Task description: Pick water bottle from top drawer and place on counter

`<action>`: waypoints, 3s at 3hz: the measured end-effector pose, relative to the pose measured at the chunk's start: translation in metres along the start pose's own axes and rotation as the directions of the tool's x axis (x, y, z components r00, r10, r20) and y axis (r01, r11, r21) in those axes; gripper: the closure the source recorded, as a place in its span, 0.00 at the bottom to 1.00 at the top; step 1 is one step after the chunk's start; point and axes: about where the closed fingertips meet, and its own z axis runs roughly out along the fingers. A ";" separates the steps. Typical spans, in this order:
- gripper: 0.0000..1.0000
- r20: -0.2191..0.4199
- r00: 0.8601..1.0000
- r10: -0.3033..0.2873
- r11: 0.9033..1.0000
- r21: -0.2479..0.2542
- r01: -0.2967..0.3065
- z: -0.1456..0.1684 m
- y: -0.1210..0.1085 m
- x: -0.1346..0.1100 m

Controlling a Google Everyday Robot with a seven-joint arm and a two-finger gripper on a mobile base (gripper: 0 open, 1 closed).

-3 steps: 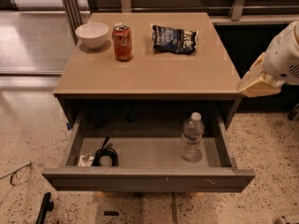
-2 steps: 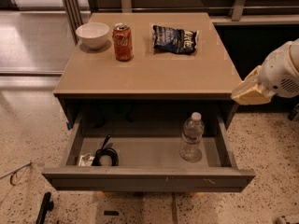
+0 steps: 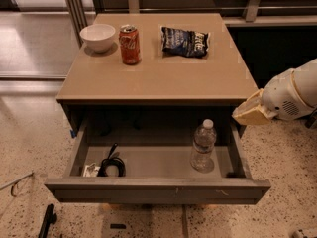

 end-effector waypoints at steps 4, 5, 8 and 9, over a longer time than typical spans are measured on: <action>0.44 0.004 1.000 -0.002 0.999 -0.038 0.002 0.038 0.012 0.026; 0.47 0.019 1.000 -0.006 0.999 -0.051 0.007 0.049 0.013 0.029; 0.31 0.091 0.996 -0.018 0.997 -0.071 0.024 0.081 0.011 0.031; 0.23 0.105 0.994 -0.020 0.997 -0.074 0.028 0.089 0.009 0.031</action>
Offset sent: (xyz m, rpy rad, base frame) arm -0.0077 -0.0056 -0.0341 0.0210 0.0240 0.0000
